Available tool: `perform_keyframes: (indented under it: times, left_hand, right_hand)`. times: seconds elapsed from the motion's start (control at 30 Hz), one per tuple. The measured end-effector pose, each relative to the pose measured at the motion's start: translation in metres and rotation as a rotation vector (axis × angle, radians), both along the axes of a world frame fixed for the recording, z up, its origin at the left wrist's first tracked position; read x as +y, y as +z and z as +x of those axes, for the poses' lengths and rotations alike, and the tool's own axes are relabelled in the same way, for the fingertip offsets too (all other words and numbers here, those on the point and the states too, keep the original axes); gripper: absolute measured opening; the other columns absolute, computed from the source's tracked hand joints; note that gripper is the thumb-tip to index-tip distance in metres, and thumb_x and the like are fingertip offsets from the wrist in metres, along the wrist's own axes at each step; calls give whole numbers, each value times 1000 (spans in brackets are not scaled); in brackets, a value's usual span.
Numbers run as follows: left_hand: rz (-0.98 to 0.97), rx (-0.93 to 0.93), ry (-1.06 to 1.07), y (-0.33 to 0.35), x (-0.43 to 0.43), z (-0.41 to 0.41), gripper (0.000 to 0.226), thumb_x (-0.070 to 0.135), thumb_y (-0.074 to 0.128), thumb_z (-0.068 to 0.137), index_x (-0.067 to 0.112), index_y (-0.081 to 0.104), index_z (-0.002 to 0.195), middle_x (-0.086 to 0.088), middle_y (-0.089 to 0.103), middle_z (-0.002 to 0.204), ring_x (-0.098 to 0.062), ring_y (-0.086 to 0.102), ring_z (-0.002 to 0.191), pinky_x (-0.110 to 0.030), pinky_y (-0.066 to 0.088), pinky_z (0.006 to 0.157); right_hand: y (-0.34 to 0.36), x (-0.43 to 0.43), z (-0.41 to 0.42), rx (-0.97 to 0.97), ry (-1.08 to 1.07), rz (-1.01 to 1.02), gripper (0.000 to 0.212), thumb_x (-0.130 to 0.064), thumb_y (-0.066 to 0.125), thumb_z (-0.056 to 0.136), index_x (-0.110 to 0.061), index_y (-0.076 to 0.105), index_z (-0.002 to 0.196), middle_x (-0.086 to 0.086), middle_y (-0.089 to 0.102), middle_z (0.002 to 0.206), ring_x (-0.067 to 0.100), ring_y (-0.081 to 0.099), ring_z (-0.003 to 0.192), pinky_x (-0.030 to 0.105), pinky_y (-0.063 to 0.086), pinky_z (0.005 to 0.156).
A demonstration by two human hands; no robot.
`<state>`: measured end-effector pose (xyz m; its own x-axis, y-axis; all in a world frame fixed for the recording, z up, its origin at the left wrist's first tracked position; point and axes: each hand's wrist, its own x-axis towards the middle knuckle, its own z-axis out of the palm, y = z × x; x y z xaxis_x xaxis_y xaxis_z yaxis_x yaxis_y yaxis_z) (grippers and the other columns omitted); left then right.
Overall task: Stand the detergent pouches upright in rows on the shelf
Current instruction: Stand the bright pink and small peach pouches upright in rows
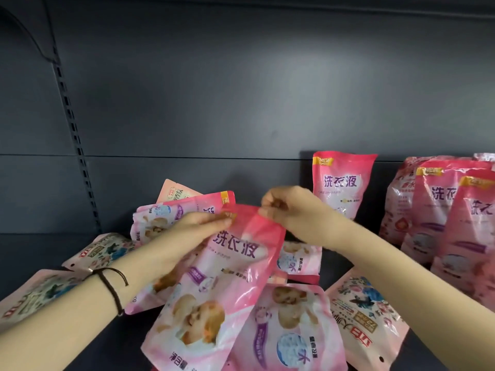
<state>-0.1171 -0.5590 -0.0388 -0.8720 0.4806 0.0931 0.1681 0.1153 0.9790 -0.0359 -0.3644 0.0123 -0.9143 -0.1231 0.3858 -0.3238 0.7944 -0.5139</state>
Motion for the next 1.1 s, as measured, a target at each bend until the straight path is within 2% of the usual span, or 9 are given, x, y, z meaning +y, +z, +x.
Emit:
perform_keyframes:
  times: [0.07, 0.17, 0.3, 0.37, 0.5, 0.6, 0.8, 0.9, 1.1]
  left_hand:
    - [226, -186, -26, 6, 1, 3, 33, 24, 73, 68, 10, 72, 98, -7, 75, 91, -13, 71, 74, -19, 57, 61]
    - [388, -227, -26, 18, 4, 7, 25, 13, 70, 67, 6, 69, 90, -9, 73, 79, -18, 70, 65, -28, 59, 59]
    - [466, -131, 16, 40, 8, 10, 2, 14, 71, 70, 13, 72, 68, -6, 73, 70, -16, 68, 59, -29, 56, 52]
    - [542, -82, 36, 52, 16, 9, 5, 13, 71, 73, 13, 70, 69, -5, 72, 69, -16, 68, 59, -28, 56, 53]
    - [682, -31, 54, 72, 51, 14, 4, 7, 68, 81, 9, 65, 79, -3, 72, 71, -15, 67, 62, -29, 57, 58]
    - [720, 3, -12, 75, 89, 21, 2, 6, 65, 85, 8, 65, 85, -3, 73, 78, -15, 69, 71, -31, 59, 67]
    - [742, -120, -162, 75, 161, 33, 6, 9, 63, 89, 8, 62, 94, -8, 69, 90, -21, 66, 83, -45, 52, 89]
    - [679, -82, -170, 71, 187, 32, 15, 9, 61, 91, 5, 60, 105, -11, 66, 100, -24, 62, 92, -44, 50, 92]
    - [612, -83, -108, 47, 219, 22, 12, 6, 61, 90, 8, 63, 102, -8, 68, 104, -24, 61, 101, -45, 46, 100]
  right_hand:
    - [10, -2, 5, 53, 26, -52, 18, -18, 59, 94, -17, 58, 76, -7, 55, 67, 1, 46, 58, 14, 40, 59]
    - [12, -6, 7, 113, 24, -182, 16, -18, 59, 94, -15, 59, 78, -5, 58, 69, 6, 50, 60, 19, 43, 58]
    - [8, 4, 12, 31, 81, -755, 15, -25, 66, 86, -10, 65, 87, 0, 67, 77, 7, 62, 67, 19, 52, 62]
    - [5, 14, 15, -63, 151, -936, 37, -31, 69, 78, -4, 66, 103, 5, 72, 94, 16, 69, 84, 26, 56, 75]
    - [3, 27, 22, 33, 173, -1041, 14, -16, 56, 92, -12, 69, 88, 4, 74, 90, 17, 70, 82, 27, 57, 76]
    - [12, 47, 24, 157, 59, -1142, 26, -10, 48, 97, -14, 66, 79, -2, 70, 72, 10, 64, 65, 22, 54, 63]
    - [22, 101, 24, 366, -92, -1236, 26, -8, 48, 97, -15, 61, 76, 0, 61, 70, 11, 56, 61, 24, 49, 59]
    - [13, 129, 19, 404, -113, -1263, 29, -8, 49, 97, -17, 56, 70, -3, 58, 66, 10, 54, 58, 23, 48, 58]
    - [-19, 158, 2, 422, -197, -1257, 44, -7, 49, 96, -23, 52, 55, -8, 47, 58, 6, 42, 54, 23, 37, 56]
